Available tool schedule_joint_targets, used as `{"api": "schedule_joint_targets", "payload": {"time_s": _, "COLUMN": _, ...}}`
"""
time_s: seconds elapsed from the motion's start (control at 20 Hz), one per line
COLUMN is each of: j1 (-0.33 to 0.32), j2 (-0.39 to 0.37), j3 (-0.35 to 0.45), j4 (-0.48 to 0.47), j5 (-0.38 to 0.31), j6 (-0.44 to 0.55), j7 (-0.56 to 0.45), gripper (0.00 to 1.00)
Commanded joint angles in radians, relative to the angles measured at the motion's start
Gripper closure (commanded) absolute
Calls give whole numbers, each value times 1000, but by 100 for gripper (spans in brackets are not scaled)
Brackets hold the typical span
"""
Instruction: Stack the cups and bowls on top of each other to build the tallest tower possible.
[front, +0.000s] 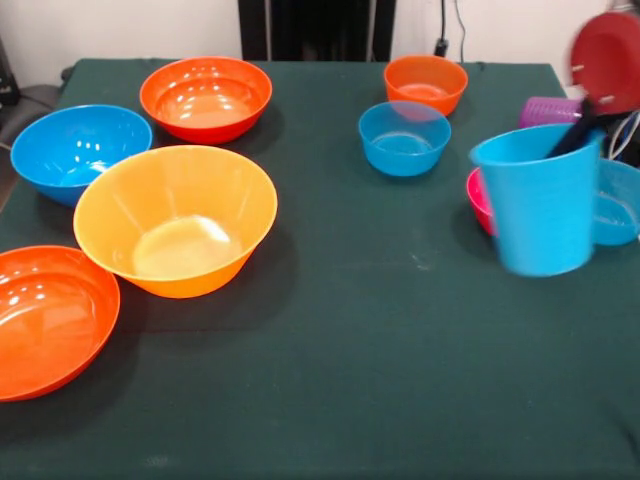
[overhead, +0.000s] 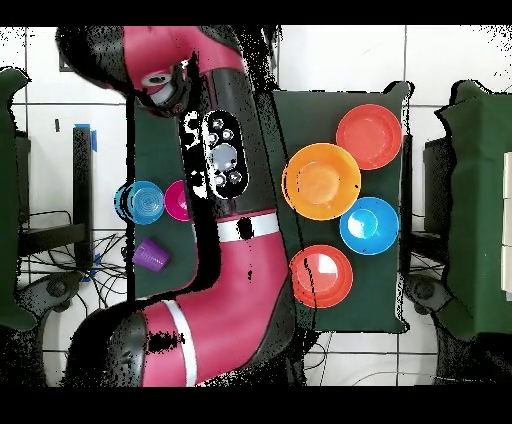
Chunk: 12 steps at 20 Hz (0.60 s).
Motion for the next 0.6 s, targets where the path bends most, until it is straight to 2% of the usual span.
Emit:
{"api": "schedule_joint_targets", "payload": {"time_s": 0.05, "j1": -22, "j2": 8, "j3": -7, "j4": -35, "j5": -77, "j6": 17, "j7": -177, "gripper": 100}}
{"api": "schedule_joint_targets", "payload": {"time_s": 0.3, "j1": -19, "j2": -40, "j3": -54, "j4": 23, "j5": -79, "j6": 25, "j7": -197, "gripper": 100}}
{"api": "schedule_joint_targets", "payload": {"time_s": 0.45, "j1": -31, "j2": -67, "j3": -93, "j4": 100, "j5": -63, "j6": -40, "j7": -206, "gripper": 100}}
{"api": "schedule_joint_targets", "payload": {"time_s": 0.6, "j1": -37, "j2": -52, "j3": -112, "j4": 141, "j5": -64, "j6": -109, "j7": -207, "gripper": 100}}
